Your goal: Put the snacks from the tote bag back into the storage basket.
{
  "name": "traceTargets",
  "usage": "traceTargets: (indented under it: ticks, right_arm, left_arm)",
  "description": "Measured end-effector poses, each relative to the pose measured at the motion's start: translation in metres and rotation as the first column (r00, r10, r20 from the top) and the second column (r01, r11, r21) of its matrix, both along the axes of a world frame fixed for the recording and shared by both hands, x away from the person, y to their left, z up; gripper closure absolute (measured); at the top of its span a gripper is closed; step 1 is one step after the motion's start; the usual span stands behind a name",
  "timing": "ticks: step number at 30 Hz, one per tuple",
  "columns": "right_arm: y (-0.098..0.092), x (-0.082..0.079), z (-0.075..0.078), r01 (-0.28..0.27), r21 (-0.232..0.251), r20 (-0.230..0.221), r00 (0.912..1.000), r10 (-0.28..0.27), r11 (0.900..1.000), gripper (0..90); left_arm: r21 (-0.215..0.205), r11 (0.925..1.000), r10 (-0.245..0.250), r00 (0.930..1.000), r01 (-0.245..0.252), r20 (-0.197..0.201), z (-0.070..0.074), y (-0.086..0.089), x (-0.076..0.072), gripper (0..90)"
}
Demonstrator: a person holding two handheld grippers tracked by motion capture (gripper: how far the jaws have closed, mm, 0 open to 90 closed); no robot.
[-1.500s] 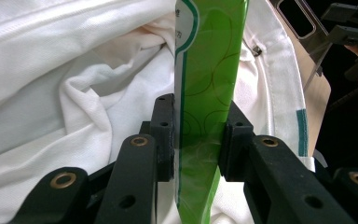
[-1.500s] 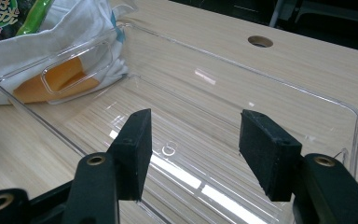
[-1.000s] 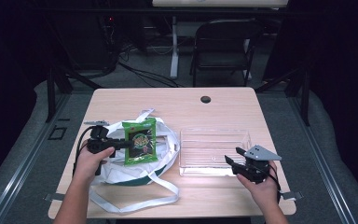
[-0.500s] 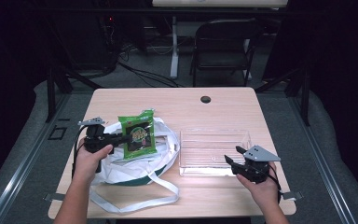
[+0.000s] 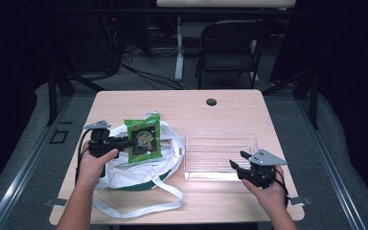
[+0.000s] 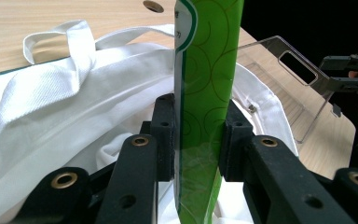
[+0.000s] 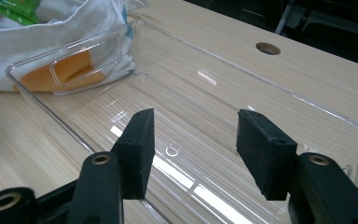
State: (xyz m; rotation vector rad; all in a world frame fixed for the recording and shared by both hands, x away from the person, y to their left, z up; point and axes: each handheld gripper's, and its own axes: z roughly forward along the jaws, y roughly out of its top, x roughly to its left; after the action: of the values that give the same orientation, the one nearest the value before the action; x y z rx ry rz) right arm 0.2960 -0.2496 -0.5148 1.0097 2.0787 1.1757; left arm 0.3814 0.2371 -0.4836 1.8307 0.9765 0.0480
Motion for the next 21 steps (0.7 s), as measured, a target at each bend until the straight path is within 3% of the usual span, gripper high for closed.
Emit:
traceTargets:
  ticks: [13, 21]
  right_arm:
    - [-0.002, 0.013, 0.018, -0.031, 0.025, -0.078, 0.9964, 0.033, 0.999, 50.4]
    - [0.007, 0.025, 0.028, -0.102, -0.028, -0.145, 0.9846, 0.097, 0.994, 51.8]
  left_arm:
    - [-0.001, 1.0, 0.005, 0.9991, -0.005, 0.041, 0.006, -0.006, -0.003, 72.2]
    - [-0.004, 0.9999, -0.013, 0.9981, 0.013, 0.06, 0.011, -0.013, -0.006, 72.2]
